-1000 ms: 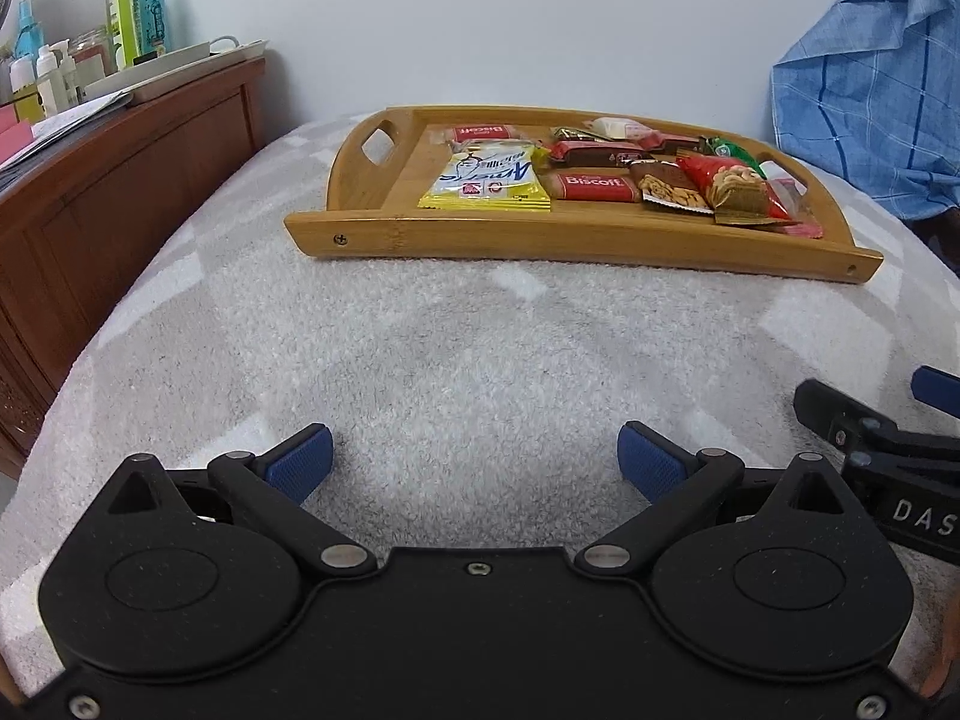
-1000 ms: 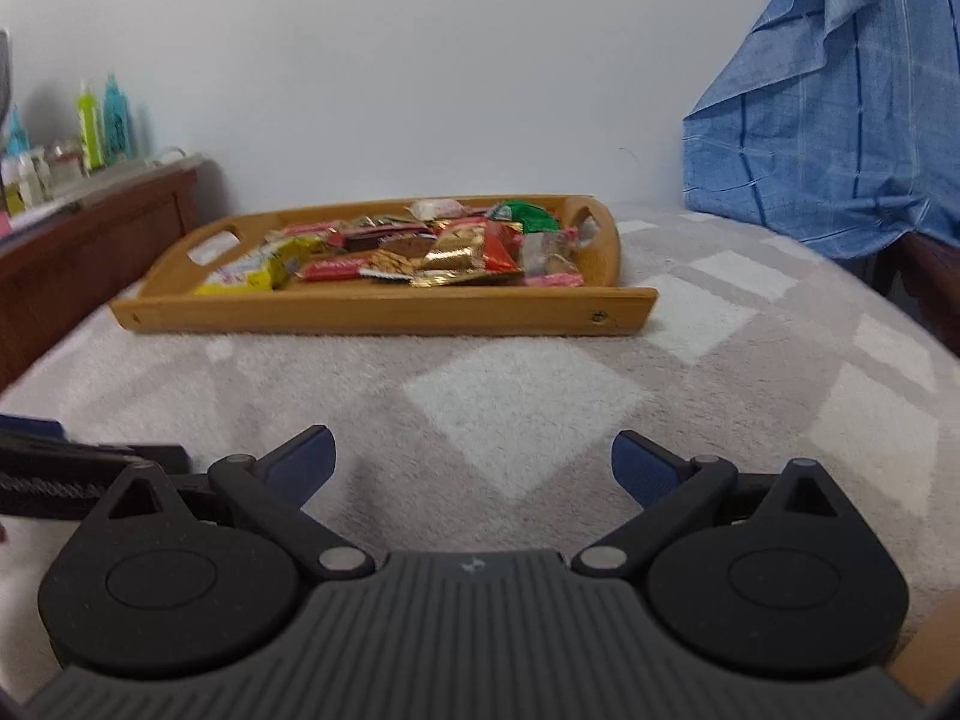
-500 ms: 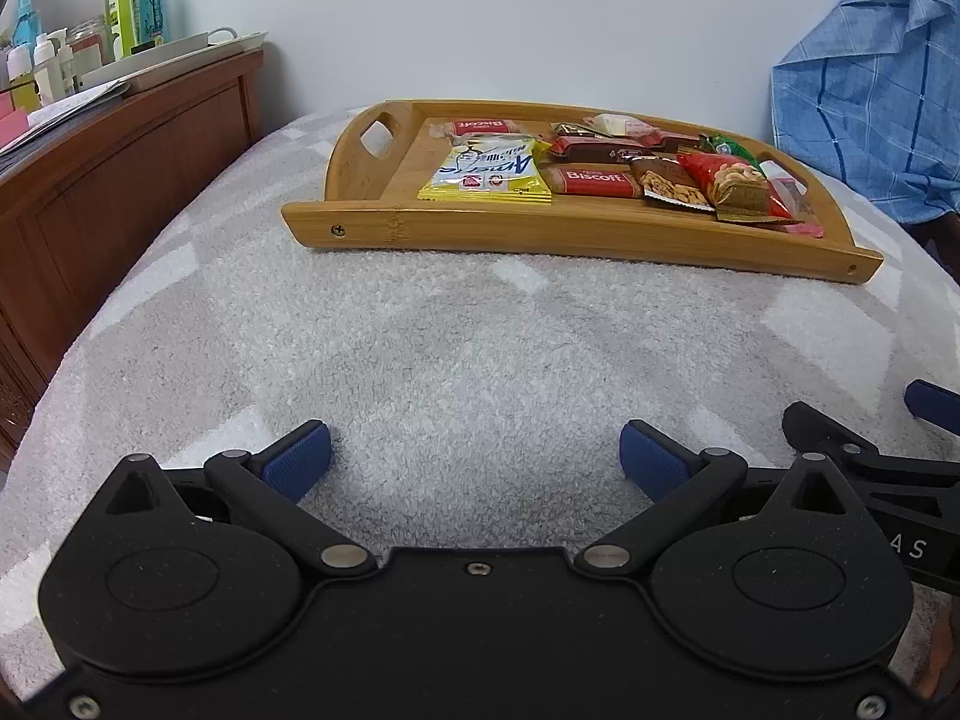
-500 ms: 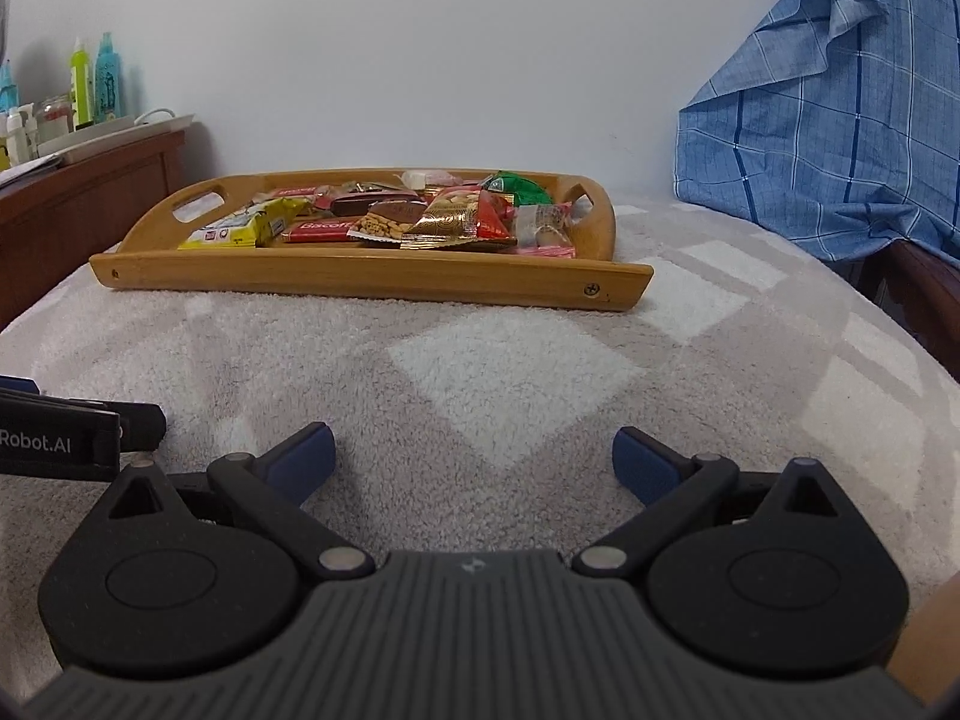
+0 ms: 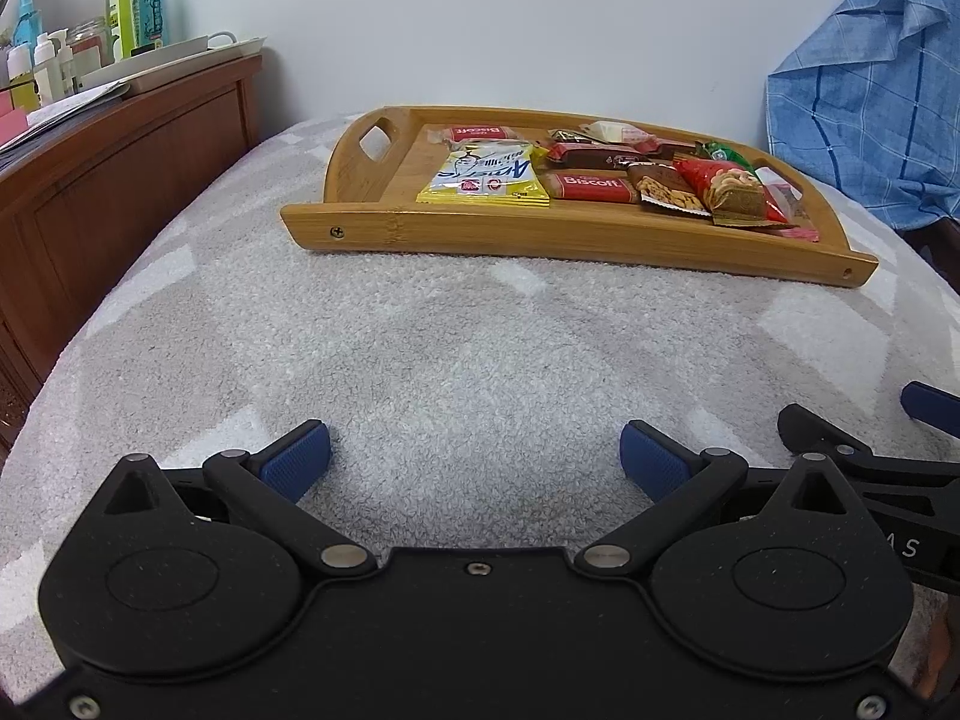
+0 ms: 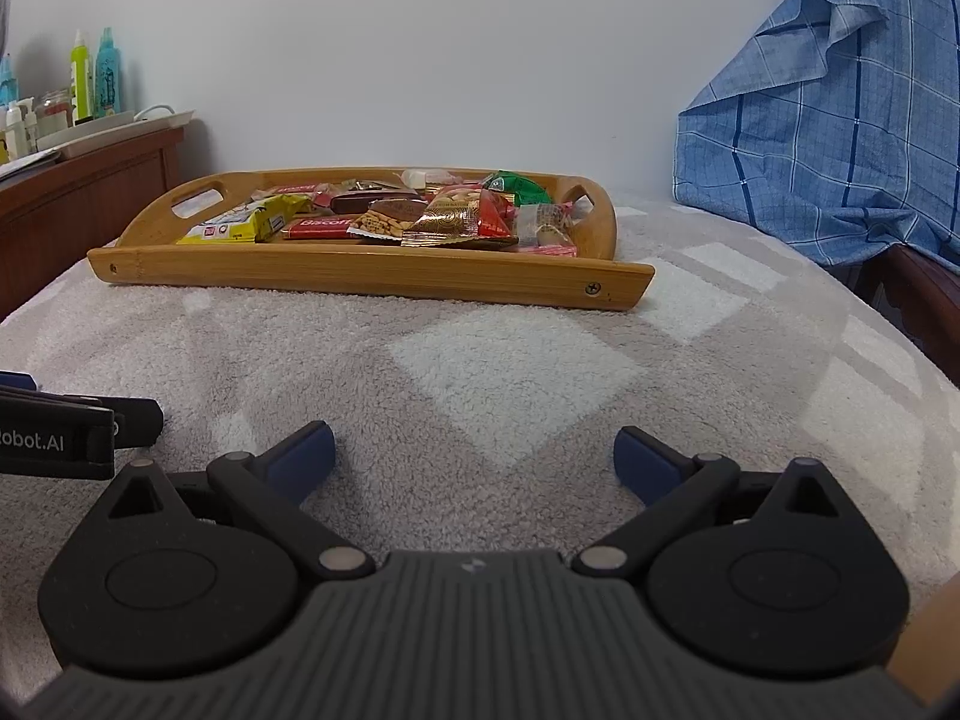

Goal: Organize snacks

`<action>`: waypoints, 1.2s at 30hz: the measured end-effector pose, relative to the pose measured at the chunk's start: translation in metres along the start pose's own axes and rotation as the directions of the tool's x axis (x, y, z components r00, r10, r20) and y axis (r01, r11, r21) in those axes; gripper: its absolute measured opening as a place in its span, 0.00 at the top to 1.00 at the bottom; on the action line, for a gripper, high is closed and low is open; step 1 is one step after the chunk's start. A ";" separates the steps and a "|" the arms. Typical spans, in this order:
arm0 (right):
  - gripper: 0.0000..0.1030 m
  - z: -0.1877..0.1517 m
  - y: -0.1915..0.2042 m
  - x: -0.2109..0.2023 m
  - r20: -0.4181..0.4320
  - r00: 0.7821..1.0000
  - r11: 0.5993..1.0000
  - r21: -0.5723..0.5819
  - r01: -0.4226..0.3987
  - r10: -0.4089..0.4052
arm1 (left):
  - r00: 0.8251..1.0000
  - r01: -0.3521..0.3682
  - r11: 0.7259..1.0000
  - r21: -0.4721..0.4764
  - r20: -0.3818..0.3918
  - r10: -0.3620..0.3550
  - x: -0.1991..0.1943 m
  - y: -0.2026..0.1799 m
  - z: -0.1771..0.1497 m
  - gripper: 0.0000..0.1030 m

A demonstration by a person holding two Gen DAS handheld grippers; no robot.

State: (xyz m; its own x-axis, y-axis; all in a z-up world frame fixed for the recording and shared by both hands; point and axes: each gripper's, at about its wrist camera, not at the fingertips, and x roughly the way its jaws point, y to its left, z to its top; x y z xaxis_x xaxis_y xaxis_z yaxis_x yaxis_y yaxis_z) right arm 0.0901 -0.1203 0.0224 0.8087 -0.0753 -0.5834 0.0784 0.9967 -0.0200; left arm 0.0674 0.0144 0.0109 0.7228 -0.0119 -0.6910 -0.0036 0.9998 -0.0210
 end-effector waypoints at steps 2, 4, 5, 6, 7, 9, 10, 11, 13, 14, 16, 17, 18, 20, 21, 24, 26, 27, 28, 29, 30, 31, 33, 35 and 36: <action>0.00 0.000 0.000 0.000 0.000 1.000 1.000 0.000 0.000 0.000 | 1.000 0.000 1.000 0.000 0.000 0.000 0.000 0.000 0.000 0.00; 0.00 0.000 0.000 0.000 0.000 1.000 1.000 0.000 0.000 0.000 | 1.000 0.001 1.000 -0.001 0.000 -0.001 0.000 0.000 0.000 0.00; 0.00 0.000 0.000 0.000 0.000 1.000 1.000 0.000 0.000 0.000 | 1.000 0.002 1.000 -0.001 0.000 -0.002 0.000 0.000 0.000 0.00; 0.00 0.000 0.000 0.000 0.000 1.000 1.000 -0.001 0.000 0.000 | 1.000 0.002 1.000 -0.001 -0.001 -0.002 0.000 0.000 0.000 0.00; 0.00 0.000 0.000 0.000 0.000 1.000 1.000 0.000 0.000 0.000 | 1.000 0.002 1.000 -0.001 -0.001 -0.002 0.000 0.000 0.000 0.00; 0.00 0.000 0.000 0.000 0.000 1.000 1.000 0.000 0.000 0.000 | 1.000 0.003 1.000 -0.002 -0.003 -0.003 0.000 0.000 0.000 0.00; 0.00 0.000 0.000 0.000 0.000 1.000 1.000 0.000 0.000 0.000 | 1.000 0.002 1.000 -0.001 -0.003 -0.002 0.000 0.000 0.000 0.00; 0.00 0.000 0.000 0.000 0.000 1.000 1.000 0.000 0.000 0.000 | 1.000 0.003 1.000 -0.001 -0.004 -0.003 0.001 0.000 0.000 0.00; 0.00 0.000 0.000 0.000 0.000 1.000 1.000 0.000 0.000 0.000 | 1.000 0.005 1.000 -0.001 -0.004 -0.005 0.001 0.000 0.000 0.00; 0.00 0.000 0.000 0.000 0.000 1.000 1.000 0.000 -0.001 0.001 | 1.000 0.005 1.000 0.001 -0.002 -0.005 0.001 0.000 0.000 0.00; 0.00 0.000 0.000 0.000 0.000 1.000 1.000 0.000 0.000 0.000 | 1.000 0.005 1.000 0.003 0.001 -0.005 0.000 0.000 -0.001 0.00; 0.00 0.000 0.000 0.000 0.000 1.000 1.000 0.000 0.000 0.000 | 1.000 0.004 1.000 0.003 0.000 -0.004 0.000 0.000 -0.001 0.00; 0.00 0.000 0.000 0.000 0.000 1.000 1.000 0.000 0.000 0.000 | 1.000 0.004 1.000 0.002 -0.001 -0.004 0.000 0.000 -0.001 0.00; 0.00 0.000 0.000 0.000 0.000 1.000 1.000 0.000 0.000 0.000 | 1.000 0.005 1.000 0.003 0.000 -0.005 0.000 0.000 -0.001 0.00; 0.00 0.000 0.000 0.000 0.001 1.000 1.000 0.000 0.000 0.000 | 1.000 0.005 1.000 0.002 0.000 -0.005 0.000 0.000 0.000 0.00; 0.00 -0.001 0.000 0.000 0.001 1.000 1.000 0.000 0.000 0.000 | 1.000 0.005 1.000 0.002 -0.001 -0.005 0.001 0.001 0.000 0.00; 0.00 -0.001 0.000 0.000 0.001 1.000 1.000 0.000 0.000 0.000 | 1.000 0.005 1.000 0.002 0.000 -0.005 0.001 0.001 0.000 0.00; 0.00 -0.001 0.000 0.000 0.001 1.000 1.000 0.000 0.000 0.000 | 1.000 0.005 1.000 0.002 0.000 -0.005 0.001 0.001 0.000 0.00; 0.00 0.000 0.000 0.000 0.001 1.000 1.000 -0.001 0.000 0.000 | 1.000 0.005 1.000 0.002 0.001 -0.005 0.000 0.000 -0.001 0.00; 0.00 0.000 0.000 0.000 0.001 1.000 1.000 -0.001 0.000 0.000 | 1.000 0.006 1.000 0.003 0.002 -0.006 0.000 0.001 0.000 0.00; 0.00 0.000 0.000 0.000 0.001 1.000 1.000 0.000 0.000 0.000 | 1.000 0.006 1.000 0.003 0.002 -0.006 0.000 0.001 0.000 0.00; 0.00 0.000 0.000 0.000 0.000 1.000 1.000 0.000 0.000 0.000 | 1.000 0.007 1.000 0.002 0.003 -0.007 0.000 0.001 0.000 0.00; 0.00 0.000 0.000 0.000 0.001 1.000 1.000 -0.001 0.001 -0.001 | 1.000 0.007 1.000 0.003 0.003 -0.007 0.000 0.001 0.000 0.00; 0.00 0.000 0.000 0.001 0.000 1.000 1.000 0.000 0.000 0.000 | 1.000 0.007 1.000 0.003 0.003 -0.007 0.000 0.001 -0.001 0.00; 0.00 0.000 0.000 0.000 0.000 1.000 1.000 -0.001 0.000 0.000 | 1.000 0.007 1.000 0.002 0.003 -0.007 0.000 0.001 -0.001 0.00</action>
State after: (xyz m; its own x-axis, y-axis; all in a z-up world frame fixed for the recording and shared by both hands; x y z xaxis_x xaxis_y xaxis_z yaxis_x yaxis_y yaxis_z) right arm 0.0903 -0.1200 0.0218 0.8086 -0.0757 -0.5835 0.0784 0.9967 -0.0207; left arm 0.0671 0.0150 0.0104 0.7247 -0.0185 -0.6888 0.0029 0.9997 -0.0238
